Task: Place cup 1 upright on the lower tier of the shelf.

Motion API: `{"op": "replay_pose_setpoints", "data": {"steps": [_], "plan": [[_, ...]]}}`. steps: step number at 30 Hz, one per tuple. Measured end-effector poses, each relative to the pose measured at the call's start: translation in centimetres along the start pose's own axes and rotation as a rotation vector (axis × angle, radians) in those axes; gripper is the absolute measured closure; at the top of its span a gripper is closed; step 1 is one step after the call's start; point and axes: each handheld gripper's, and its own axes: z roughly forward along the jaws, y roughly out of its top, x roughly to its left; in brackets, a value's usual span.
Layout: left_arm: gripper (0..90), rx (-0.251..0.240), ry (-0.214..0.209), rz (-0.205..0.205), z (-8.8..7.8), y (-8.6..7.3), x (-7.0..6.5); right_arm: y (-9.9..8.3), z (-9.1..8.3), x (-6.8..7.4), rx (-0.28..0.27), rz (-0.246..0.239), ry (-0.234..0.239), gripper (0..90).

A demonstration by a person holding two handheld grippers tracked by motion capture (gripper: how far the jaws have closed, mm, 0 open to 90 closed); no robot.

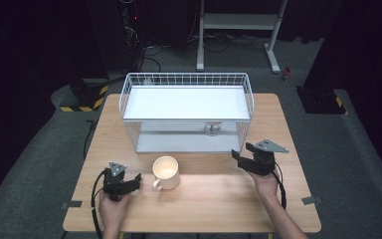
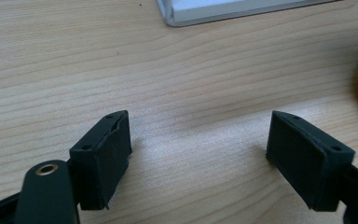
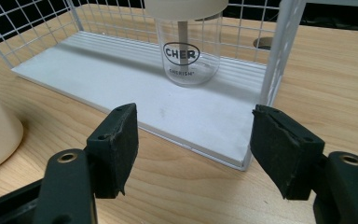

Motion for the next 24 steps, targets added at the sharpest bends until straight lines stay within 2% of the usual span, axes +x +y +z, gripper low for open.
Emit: {"op": "replay_pose_setpoints", "data": {"steps": [16,24], "plan": [[21.9,0.001,0.0,0.001,0.0,0.0,0.0,-0.8,-1.7,-1.1,-0.019,0.026,-0.02,32.5],[21.8,0.0,0.001,0.002,0.0,0.0,0.0,-1.4,-2.6,-2.2,-0.031,0.05,-0.033,32.5]]}}
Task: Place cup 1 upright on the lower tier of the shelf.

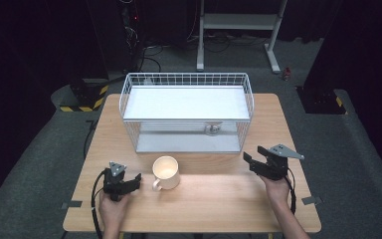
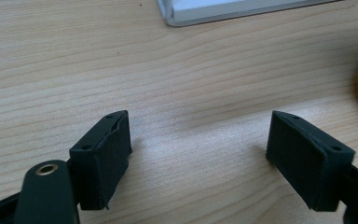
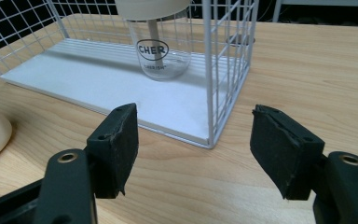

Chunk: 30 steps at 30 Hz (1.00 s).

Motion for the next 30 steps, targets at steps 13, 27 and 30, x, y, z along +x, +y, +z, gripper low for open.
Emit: {"op": "replay_pose_setpoints", "data": {"steps": [13,27,30], "plan": [[21.8,0.0,0.001,0.0,0.0,0.0,0.0,-1.1,-1.3,-1.3,0.001,0.023,-0.022,32.4],[21.8,0.0,0.0,-0.001,0.0,0.0,0.0,-2.6,-2.1,-2.2,0.017,0.024,-0.057,32.1],[21.8,0.0,0.001,0.0,0.0,0.0,0.0,-2.9,-2.1,-2.3,0.021,0.025,-0.067,32.1]]}}
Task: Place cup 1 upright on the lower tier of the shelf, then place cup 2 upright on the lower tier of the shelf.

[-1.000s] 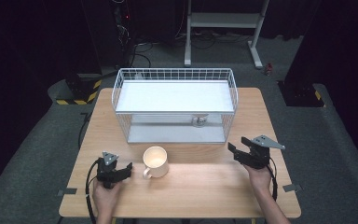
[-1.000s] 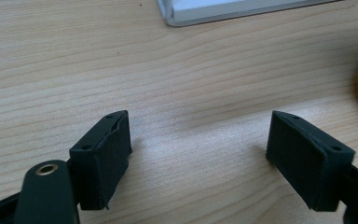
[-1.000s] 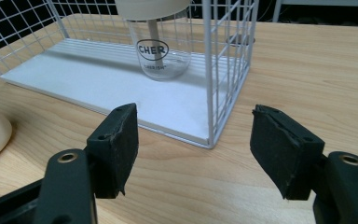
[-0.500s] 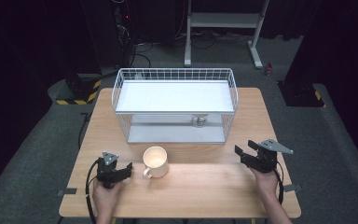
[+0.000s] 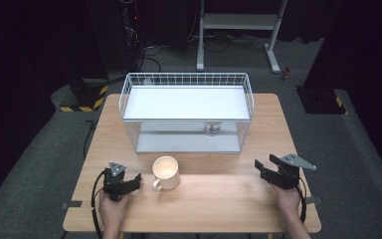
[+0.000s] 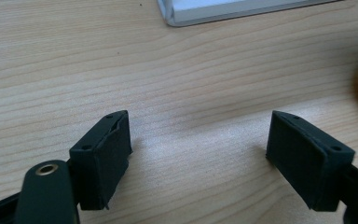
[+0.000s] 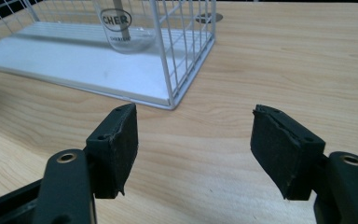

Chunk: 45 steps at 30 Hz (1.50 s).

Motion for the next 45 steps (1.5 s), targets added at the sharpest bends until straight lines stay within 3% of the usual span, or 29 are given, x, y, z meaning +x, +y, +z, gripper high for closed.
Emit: {"op": "replay_pose_setpoints", "data": {"steps": [11,19,24,28,30,31,41,45], "plan": [[21.8,0.0,-0.001,-0.002,0.0,0.0,0.0,-1.9,-0.7,-0.6,0.04,-0.008,-0.047,32.0],[21.9,0.0,-0.001,-0.002,0.0,0.0,0.0,-3.0,-0.5,-0.6,0.092,-0.046,-0.079,31.6],[21.8,0.0,-0.001,-0.003,0.0,0.0,0.0,-3.4,0.0,-0.3,0.156,-0.094,-0.083,31.0],[21.8,0.0,-0.002,-0.004,0.0,0.0,0.0,-3.5,0.4,-0.2,0.201,-0.105,-0.078,30.0],[21.6,0.0,-0.002,-0.004,0.0,0.0,0.0,-3.5,0.8,-0.2,0.255,-0.102,-0.069,27.4],[21.6,0.001,-0.002,-0.003,0.0,0.0,0.0,-3.4,1.0,0.0,0.27,-0.127,-0.063,25.8],[14.5,0.032,-0.026,0.02,-0.2,0.1,-0.3,-3.3,1.2,0.2,0.273,-0.109,-0.08,24.1],[13.7,0.0,-0.07,0.011,-0.9,0.1,-0.7,-3.3,1.2,0.2,0.272,-0.107,-0.083,24.2]]}}
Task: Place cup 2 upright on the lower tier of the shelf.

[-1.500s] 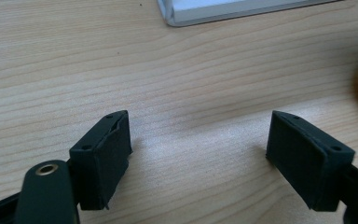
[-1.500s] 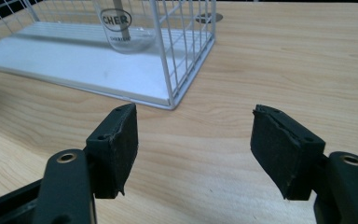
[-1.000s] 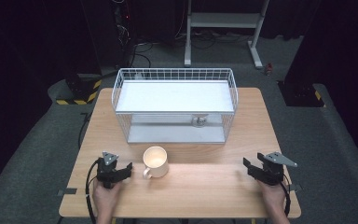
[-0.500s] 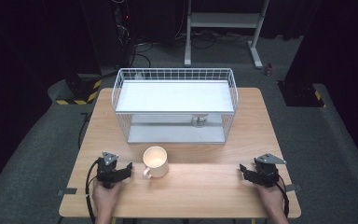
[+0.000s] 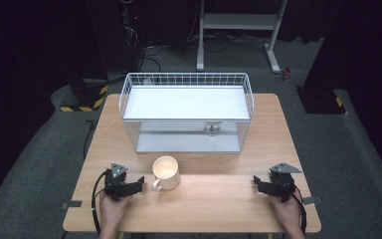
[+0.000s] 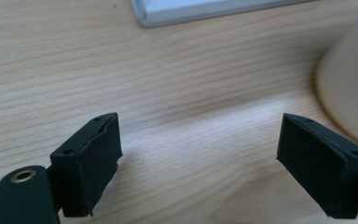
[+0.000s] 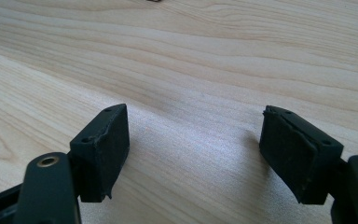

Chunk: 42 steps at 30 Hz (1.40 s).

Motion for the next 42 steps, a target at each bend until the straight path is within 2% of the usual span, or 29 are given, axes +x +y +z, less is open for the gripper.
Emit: {"op": "replay_pose_setpoints", "data": {"steps": [5,9,12,15,24,32,42], "plan": [[13.8,-0.024,-0.065,-0.036,-0.9,-0.3,-0.3,0.0,0.0,0.0,-0.003,-0.004,-0.003,24.2],[13.8,-0.051,-0.093,-0.055,-1.9,-0.8,-0.6,0.0,0.0,0.0,-0.003,-0.004,-0.003,24.2],[10.2,-0.07,-0.109,-0.034,-2.8,-1.2,-0.9,0.0,0.0,0.0,-0.004,-0.005,-0.002,24.2],[9.3,-0.087,-0.129,-0.034,-3.5,-1.6,-1.3,0.0,0.0,0.0,-0.003,-0.004,-0.002,24.2],[7.8,-0.108,-0.15,0.013,-4.8,-1.7,-3.0,0.0,0.0,0.0,-0.003,-0.004,-0.003,24.2],[6.4,-0.103,-0.157,0.062,-5.0,-1.4,-4.7,0.0,0.0,0.0,-0.003,-0.006,-0.003,24.2],[2.9,-0.104,-0.186,0.09,-4.3,-0.4,-6.3,0.0,0.0,0.0,-0.003,-0.005,-0.003,24.2]]}}
